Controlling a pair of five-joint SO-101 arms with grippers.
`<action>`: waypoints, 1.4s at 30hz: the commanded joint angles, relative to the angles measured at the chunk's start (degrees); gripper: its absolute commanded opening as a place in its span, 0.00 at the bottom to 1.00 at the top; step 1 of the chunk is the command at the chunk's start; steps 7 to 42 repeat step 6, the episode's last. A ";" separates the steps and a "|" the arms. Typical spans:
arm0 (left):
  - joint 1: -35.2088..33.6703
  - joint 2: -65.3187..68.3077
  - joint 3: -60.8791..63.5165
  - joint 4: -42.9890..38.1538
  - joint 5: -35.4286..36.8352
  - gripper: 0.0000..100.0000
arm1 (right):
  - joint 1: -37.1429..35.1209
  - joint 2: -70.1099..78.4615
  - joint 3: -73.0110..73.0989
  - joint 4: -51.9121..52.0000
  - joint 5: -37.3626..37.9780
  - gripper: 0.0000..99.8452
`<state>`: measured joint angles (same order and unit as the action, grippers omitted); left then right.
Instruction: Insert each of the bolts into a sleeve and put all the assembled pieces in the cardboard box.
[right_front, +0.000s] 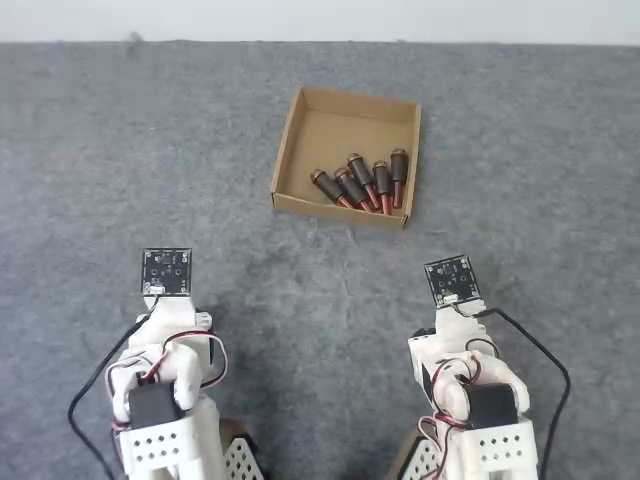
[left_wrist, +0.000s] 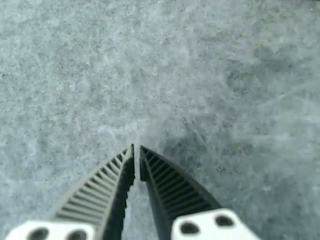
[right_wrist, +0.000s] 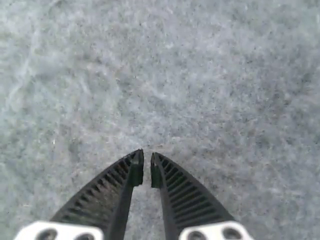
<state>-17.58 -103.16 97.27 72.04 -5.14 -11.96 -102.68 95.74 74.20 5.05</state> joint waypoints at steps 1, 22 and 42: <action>-0.26 -1.05 -0.75 0.26 -0.35 0.02 | -0.13 -1.01 0.70 0.13 0.62 0.01; -0.26 -1.05 -0.75 0.26 -0.35 0.02 | -0.13 -1.01 0.70 0.13 0.62 0.01; -0.26 -1.05 -0.75 0.26 -0.35 0.02 | -0.13 -1.01 0.70 0.13 0.62 0.01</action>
